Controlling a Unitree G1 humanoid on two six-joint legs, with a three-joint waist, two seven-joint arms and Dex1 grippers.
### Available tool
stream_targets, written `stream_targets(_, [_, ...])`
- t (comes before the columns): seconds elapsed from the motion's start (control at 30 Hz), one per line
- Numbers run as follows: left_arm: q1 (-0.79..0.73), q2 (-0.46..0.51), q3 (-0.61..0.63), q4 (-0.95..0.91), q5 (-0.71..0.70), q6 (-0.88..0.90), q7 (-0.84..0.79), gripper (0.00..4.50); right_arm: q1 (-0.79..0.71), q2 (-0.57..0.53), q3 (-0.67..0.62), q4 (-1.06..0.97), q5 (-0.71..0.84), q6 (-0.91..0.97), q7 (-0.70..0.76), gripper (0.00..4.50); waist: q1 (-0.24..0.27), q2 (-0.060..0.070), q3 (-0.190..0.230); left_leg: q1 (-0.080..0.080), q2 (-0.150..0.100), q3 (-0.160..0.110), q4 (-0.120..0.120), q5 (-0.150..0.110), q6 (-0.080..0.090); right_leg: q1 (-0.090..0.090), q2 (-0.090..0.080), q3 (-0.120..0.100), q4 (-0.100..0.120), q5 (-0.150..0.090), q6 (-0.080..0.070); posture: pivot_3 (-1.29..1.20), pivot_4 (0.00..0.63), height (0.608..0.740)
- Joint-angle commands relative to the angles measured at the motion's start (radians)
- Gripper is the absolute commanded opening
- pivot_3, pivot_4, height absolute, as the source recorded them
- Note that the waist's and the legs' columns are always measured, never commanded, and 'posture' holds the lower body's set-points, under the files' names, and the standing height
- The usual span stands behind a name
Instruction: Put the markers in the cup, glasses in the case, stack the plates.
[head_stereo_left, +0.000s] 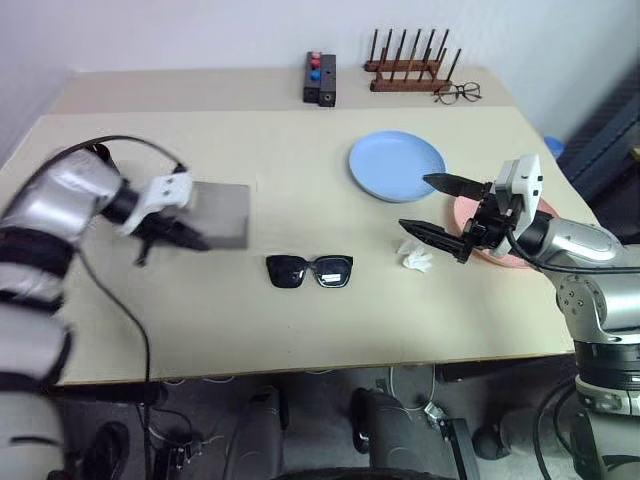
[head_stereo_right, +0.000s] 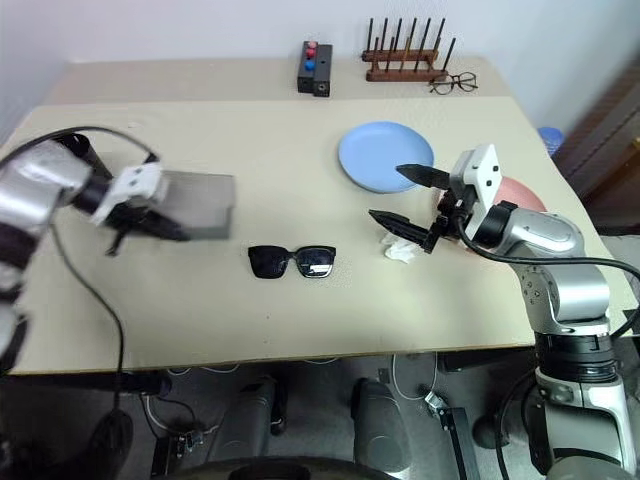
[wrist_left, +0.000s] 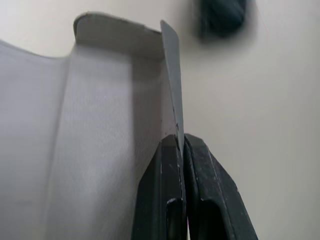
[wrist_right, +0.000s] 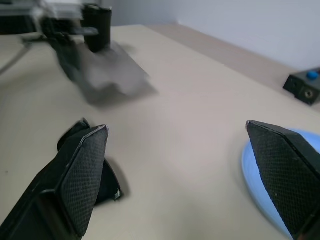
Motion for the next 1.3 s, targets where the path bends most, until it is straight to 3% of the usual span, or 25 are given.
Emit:
stream_targets(0.03, [0.024,0.060,-0.015,-0.176,-0.129,0.038,-0.004,0.05,0.048,-0.034,-0.026,-0.066,0.055,0.023,0.054,4.50,0.019,0.000,0.000,0.000,0.000,0.000,0.002,0.000,0.000,0.000,0.000,0.000,0.000,-0.002,-0.004,0.00,0.150,0.740])
stream_targets(0.17, [0.132,0.087,0.046,-0.319,-0.174,0.090,-0.004,0.05,0.099,-0.059,-0.039,-0.097,0.073,0.032,0.083,4.50,0.025,0.000,0.000,-0.001,-0.001,0.000,0.007,-0.001,0.001,0.003,-0.002,0.000,-0.002,-0.002,-0.005,0.00,0.150,0.740])
stream_targets(0.47, [0.362,0.066,0.201,-0.500,-0.114,0.147,0.034,0.05,0.075,-0.054,-0.039,-0.089,0.065,0.020,0.067,4.50,0.020,0.001,0.000,-0.001,0.000,0.001,0.007,-0.001,0.001,0.001,-0.001,0.000,0.000,-0.002,-0.005,0.00,0.150,0.740])
stream_targets(0.97, [0.412,-0.059,0.292,-0.585,-0.017,0.272,0.147,0.05,0.084,-0.060,-0.028,-0.113,0.077,0.025,0.095,4.50,0.021,0.001,0.000,-0.001,0.000,0.001,0.008,-0.001,0.001,0.002,-0.001,0.000,0.000,-0.002,-0.005,0.00,0.150,0.740])
stream_targets(1.07, [0.417,-0.075,0.299,-0.595,-0.015,0.280,0.147,0.88,0.080,-0.060,-0.028,-0.108,0.075,0.023,0.095,4.50,0.022,0.001,0.000,-0.001,0.000,0.001,0.008,-0.001,0.001,0.002,-0.001,0.000,0.000,-0.002,-0.005,0.00,0.150,0.740])
stream_targets(1.2, [0.428,-0.065,0.304,-0.587,-0.003,0.243,0.119,2.95,0.076,-0.058,-0.028,-0.107,0.074,0.022,0.092,4.50,0.021,0.001,0.000,-0.001,0.000,0.001,0.008,-0.001,0.001,0.002,-0.001,0.000,0.000,-0.002,-0.005,0.00,0.150,0.740])
stream_targets(1.3, [0.421,-0.061,0.313,-0.571,-0.004,0.226,0.088,4.26,0.075,-0.058,-0.028,-0.105,0.074,0.021,0.091,4.50,0.021,0.001,0.000,-0.001,0.000,0.001,0.008,-0.001,0.001,0.002,-0.001,0.000,0.000,-0.002,-0.005,0.00,0.150,0.740])
